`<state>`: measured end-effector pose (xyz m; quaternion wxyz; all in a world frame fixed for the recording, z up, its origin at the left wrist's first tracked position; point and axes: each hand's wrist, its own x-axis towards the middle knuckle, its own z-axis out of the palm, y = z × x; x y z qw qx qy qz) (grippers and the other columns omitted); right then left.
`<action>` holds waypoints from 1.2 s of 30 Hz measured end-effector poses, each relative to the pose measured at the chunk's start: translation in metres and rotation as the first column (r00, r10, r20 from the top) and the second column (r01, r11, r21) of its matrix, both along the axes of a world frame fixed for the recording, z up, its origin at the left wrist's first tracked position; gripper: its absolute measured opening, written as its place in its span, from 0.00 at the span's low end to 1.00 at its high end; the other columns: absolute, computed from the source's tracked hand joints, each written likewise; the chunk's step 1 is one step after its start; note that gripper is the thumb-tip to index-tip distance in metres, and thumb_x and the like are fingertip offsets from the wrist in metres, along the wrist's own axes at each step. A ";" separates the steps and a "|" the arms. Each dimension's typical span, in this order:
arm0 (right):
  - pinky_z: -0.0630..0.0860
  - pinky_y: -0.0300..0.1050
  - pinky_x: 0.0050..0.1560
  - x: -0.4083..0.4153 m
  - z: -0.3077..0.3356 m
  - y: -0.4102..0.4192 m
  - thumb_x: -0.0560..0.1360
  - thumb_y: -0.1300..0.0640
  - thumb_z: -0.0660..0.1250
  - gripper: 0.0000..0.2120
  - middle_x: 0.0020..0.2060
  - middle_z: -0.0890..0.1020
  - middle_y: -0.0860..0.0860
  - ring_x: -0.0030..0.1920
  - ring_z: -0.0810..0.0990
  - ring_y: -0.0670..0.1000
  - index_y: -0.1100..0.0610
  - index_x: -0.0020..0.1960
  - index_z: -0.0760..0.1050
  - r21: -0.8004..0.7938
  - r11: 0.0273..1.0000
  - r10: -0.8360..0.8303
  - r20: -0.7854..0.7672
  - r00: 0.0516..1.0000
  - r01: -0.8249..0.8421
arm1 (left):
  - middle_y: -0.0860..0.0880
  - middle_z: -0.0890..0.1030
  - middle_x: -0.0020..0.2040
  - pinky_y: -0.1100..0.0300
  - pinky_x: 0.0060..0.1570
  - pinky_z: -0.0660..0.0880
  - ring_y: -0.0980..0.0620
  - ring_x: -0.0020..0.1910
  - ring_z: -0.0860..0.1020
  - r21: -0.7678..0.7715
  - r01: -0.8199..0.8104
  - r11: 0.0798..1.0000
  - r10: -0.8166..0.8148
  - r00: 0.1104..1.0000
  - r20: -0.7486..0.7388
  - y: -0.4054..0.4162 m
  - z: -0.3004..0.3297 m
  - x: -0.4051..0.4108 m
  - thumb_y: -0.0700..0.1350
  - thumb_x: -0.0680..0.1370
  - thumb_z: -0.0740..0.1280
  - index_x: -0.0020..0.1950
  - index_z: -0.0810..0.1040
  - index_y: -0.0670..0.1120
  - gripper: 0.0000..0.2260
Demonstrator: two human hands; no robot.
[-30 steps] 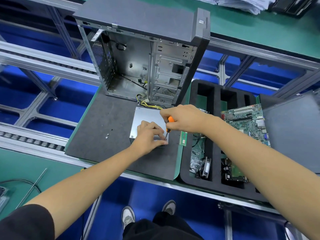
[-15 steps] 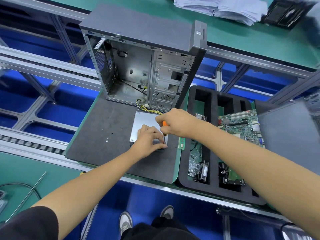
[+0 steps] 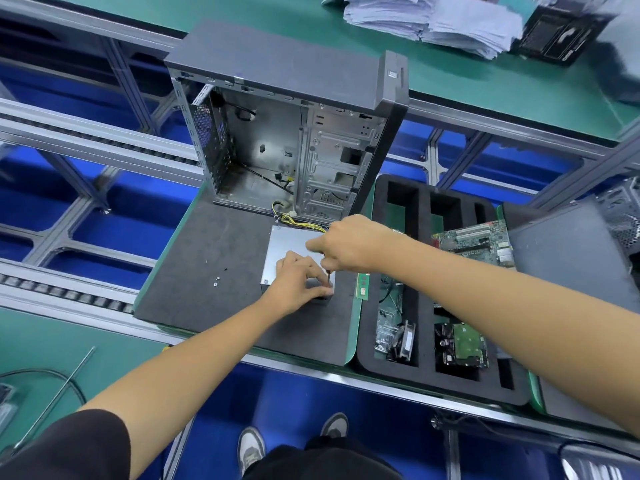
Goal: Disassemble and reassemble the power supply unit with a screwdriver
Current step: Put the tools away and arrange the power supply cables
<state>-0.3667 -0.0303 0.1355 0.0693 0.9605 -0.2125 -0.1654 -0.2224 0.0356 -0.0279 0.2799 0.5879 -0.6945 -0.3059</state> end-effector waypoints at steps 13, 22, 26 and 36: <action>0.56 0.46 0.27 -0.002 0.004 0.001 0.80 0.50 0.57 0.07 0.32 0.68 0.50 0.29 0.67 0.55 0.53 0.53 0.68 -0.048 0.999 0.015 -0.146 0.989 -0.022 | 0.63 0.81 0.46 0.57 0.54 0.56 0.53 0.56 0.65 0.031 0.033 0.999 -0.033 0.999 -0.001 0.001 0.010 0.003 0.57 0.70 0.79 0.41 0.81 0.64 0.07; 0.60 0.48 0.27 -0.006 0.015 -0.006 0.78 0.57 0.61 0.09 0.46 0.67 0.51 0.30 0.67 0.54 0.49 0.57 0.66 0.092 0.988 0.141 -0.174 0.975 -0.126 | 0.63 0.81 0.46 0.57 0.52 0.57 0.54 0.54 0.63 0.015 0.069 0.997 -0.070 0.996 0.047 -0.002 0.007 0.005 0.58 0.70 0.78 0.39 0.79 0.64 0.08; 0.55 0.46 0.27 -0.010 0.004 -0.005 0.81 0.50 0.57 0.09 0.32 0.68 0.52 0.30 0.67 0.55 0.55 0.46 0.67 0.006 0.998 -0.056 -0.123 0.991 0.057 | 0.61 0.80 0.50 0.56 0.54 0.57 0.53 0.56 0.63 0.027 0.094 0.995 -0.095 0.994 0.060 -0.001 0.006 0.006 0.61 0.66 0.80 0.47 0.82 0.64 0.14; 0.59 0.46 0.28 -0.006 0.012 -0.006 0.77 0.57 0.61 0.11 0.37 0.72 0.49 0.33 0.72 0.57 0.50 0.54 0.60 0.045 0.996 0.077 -0.091 0.993 -0.073 | 0.50 0.84 0.46 0.40 0.63 0.71 0.56 0.51 0.79 0.068 -0.009 0.998 0.021 0.984 -0.177 0.000 0.015 0.001 0.50 0.70 0.80 0.36 0.80 0.66 0.12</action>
